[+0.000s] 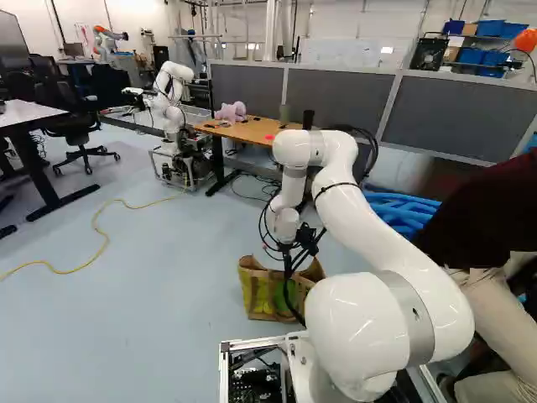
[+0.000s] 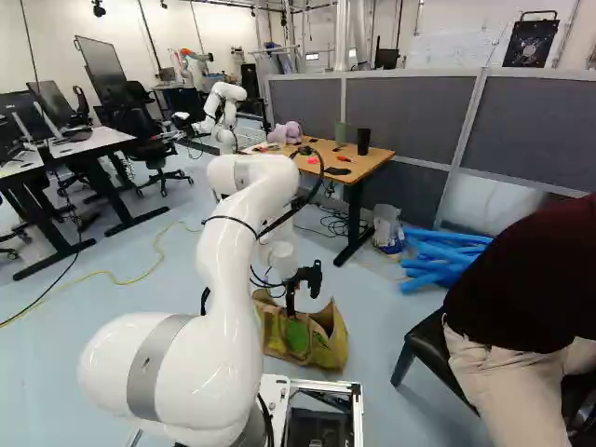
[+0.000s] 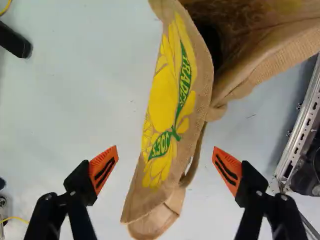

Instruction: Pick up the bag on the ground and place it on the table

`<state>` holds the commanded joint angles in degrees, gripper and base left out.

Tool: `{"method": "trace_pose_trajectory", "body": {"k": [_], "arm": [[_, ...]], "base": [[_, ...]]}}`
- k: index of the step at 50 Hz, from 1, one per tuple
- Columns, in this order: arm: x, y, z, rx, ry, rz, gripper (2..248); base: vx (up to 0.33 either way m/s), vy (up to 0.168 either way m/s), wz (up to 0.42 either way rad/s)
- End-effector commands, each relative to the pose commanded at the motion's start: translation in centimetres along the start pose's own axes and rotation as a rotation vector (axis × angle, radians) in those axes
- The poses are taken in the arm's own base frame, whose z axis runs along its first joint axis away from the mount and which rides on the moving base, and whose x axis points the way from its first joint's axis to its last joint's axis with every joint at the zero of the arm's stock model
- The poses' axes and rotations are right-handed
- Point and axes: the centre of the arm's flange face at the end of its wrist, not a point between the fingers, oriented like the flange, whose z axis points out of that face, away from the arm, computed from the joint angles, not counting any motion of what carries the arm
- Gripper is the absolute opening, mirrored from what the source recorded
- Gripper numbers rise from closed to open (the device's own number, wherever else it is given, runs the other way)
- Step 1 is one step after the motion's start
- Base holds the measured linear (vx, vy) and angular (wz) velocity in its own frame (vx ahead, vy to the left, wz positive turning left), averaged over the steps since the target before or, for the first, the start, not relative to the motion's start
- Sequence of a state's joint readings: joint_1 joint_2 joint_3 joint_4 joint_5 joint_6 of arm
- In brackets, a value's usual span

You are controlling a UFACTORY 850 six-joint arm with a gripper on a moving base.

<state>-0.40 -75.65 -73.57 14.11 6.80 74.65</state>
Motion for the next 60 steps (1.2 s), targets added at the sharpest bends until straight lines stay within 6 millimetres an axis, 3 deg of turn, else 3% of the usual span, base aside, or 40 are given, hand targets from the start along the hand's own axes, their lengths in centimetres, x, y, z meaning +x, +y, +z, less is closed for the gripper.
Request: {"method": "trace_pose_trajectory", "body": {"k": [60], "arm": [[-0.3, 0.5, 9.1, -0.019, 0.0, -0.001, 247]], "base": [[0.0, 0.0, 0.0]]}}
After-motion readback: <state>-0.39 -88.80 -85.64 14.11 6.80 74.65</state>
